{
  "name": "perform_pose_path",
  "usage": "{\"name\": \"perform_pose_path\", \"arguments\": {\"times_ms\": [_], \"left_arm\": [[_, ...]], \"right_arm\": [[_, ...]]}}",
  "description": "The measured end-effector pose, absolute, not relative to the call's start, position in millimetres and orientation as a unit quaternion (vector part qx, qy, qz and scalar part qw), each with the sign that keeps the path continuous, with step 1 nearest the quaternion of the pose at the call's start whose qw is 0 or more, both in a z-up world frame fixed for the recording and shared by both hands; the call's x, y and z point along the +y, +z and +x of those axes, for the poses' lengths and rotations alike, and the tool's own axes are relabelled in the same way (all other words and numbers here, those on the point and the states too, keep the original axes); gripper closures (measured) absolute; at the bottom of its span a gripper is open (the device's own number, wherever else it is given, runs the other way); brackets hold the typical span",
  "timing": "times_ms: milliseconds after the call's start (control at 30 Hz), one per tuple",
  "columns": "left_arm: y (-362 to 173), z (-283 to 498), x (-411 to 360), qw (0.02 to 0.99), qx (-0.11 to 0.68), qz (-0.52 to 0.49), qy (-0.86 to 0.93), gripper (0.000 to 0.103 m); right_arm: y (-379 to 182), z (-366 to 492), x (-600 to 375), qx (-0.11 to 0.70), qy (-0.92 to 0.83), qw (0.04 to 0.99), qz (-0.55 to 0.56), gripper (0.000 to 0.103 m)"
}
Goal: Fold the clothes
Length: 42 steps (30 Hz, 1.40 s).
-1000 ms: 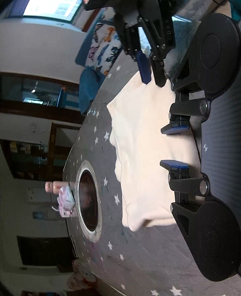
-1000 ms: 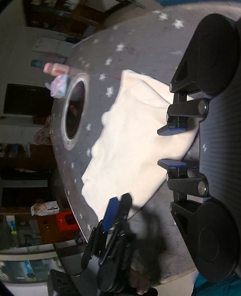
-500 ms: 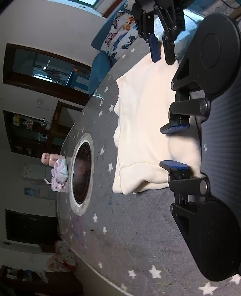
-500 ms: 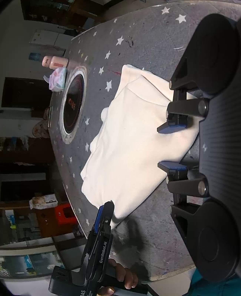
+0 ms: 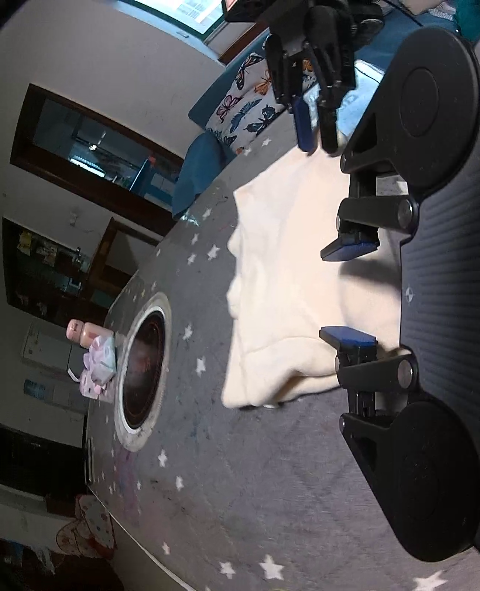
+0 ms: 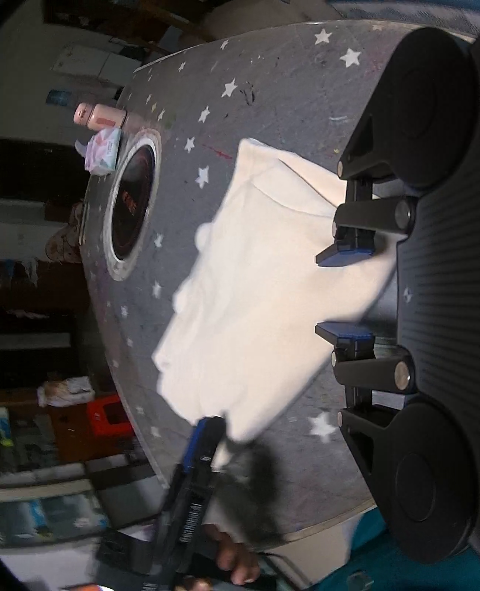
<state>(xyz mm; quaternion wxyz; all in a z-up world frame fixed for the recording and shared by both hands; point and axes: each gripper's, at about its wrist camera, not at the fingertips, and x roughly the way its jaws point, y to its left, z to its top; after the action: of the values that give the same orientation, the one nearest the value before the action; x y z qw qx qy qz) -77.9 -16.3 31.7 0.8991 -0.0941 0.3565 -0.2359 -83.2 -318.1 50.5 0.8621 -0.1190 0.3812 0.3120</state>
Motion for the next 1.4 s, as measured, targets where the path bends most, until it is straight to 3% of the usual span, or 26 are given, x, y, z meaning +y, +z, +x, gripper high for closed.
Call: {"name": "perform_pose_path", "arguments": {"times_ms": [367,567,733,833,900,967,1067,1133,1233,1300,1400], "left_arm": [[37,-24,-29,0.91,0.348,-0.064,-0.215,0.06],[24,-6,-36,0.913,0.358,-0.043,-0.19,0.061],[28,-9,-42,0.914,0.36,-0.039,-0.181,0.051],[30,-11,-43,0.916,0.361,-0.043,-0.172,0.042],[33,-14,-43,0.918,0.359,-0.046,-0.165,0.036],[36,-17,-44,0.919,0.356,-0.049,-0.161,0.031],[41,-22,-46,0.924,0.348,-0.044,-0.153,0.022],[44,-27,-47,0.927,0.341,-0.04,-0.148,0.01],[47,-33,-47,0.932,0.332,-0.037,-0.143,0.003],[49,-36,-48,0.934,0.329,-0.037,-0.138,0.0],[48,-39,-47,0.935,0.328,-0.037,-0.132,0.0]], "right_arm": [[52,-12,-297,0.367,0.294,0.88,-0.071,0.072],[30,15,-279,0.386,0.275,0.878,-0.066,0.081],[33,11,-276,0.374,0.269,0.885,-0.072,0.081],[39,2,-277,0.366,0.269,0.888,-0.069,0.073],[41,-3,-279,0.362,0.263,0.892,-0.063,0.057],[43,-7,-281,0.357,0.256,0.896,-0.058,0.049],[43,-13,-284,0.355,0.25,0.9,-0.043,0.044],[42,-17,-284,0.354,0.247,0.901,-0.04,0.039],[40,-24,-283,0.352,0.244,0.903,-0.04,0.033],[40,-30,-283,0.349,0.241,0.905,-0.037,0.023],[39,-36,-284,0.345,0.238,0.907,-0.029,0.02]]}}
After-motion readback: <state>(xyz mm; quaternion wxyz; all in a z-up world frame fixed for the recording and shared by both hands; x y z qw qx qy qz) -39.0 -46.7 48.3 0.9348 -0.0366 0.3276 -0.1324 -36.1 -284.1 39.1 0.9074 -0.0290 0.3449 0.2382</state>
